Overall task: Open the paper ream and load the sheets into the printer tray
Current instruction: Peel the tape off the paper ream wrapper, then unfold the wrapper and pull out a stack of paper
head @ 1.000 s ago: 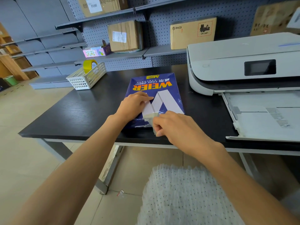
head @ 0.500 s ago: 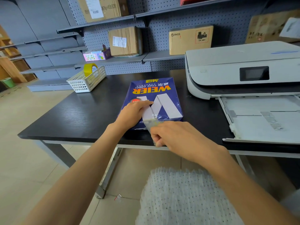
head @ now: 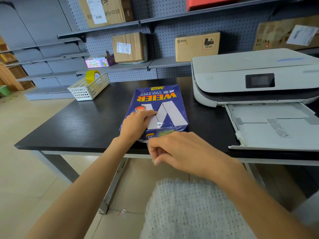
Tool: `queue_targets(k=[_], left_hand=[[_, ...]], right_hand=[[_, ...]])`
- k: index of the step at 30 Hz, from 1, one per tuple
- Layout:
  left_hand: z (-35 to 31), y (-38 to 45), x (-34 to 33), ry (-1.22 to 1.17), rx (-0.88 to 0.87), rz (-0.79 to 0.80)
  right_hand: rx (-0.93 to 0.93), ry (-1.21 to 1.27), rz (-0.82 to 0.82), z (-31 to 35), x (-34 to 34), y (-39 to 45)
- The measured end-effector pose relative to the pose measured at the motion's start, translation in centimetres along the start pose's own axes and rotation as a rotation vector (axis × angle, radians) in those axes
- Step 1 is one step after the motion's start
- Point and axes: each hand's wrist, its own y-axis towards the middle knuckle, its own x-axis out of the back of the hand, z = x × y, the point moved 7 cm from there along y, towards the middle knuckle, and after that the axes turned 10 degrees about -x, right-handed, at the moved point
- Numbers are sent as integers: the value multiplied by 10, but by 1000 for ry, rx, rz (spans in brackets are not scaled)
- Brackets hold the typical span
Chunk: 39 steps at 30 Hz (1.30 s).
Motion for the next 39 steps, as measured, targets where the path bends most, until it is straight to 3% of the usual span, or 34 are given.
queue_targets(k=[11, 16, 20, 29, 39], left_hand=[[-8, -40, 2, 29, -133, -155], [-12, -70, 4, 57, -144, -254], [-10, -84, 3, 82, -185, -278], [-5, -85, 22, 91, -261, -329], [-8, -82, 31, 106, -328, -395]], right_hand=[[-132, 238, -189, -29, 42, -4], [-165, 107, -288, -42, 46, 0], [-207, 4, -277, -57, 31, 16], [-100, -153, -272, -64, -20, 64], [-76, -141, -396, -65, -22, 70]])
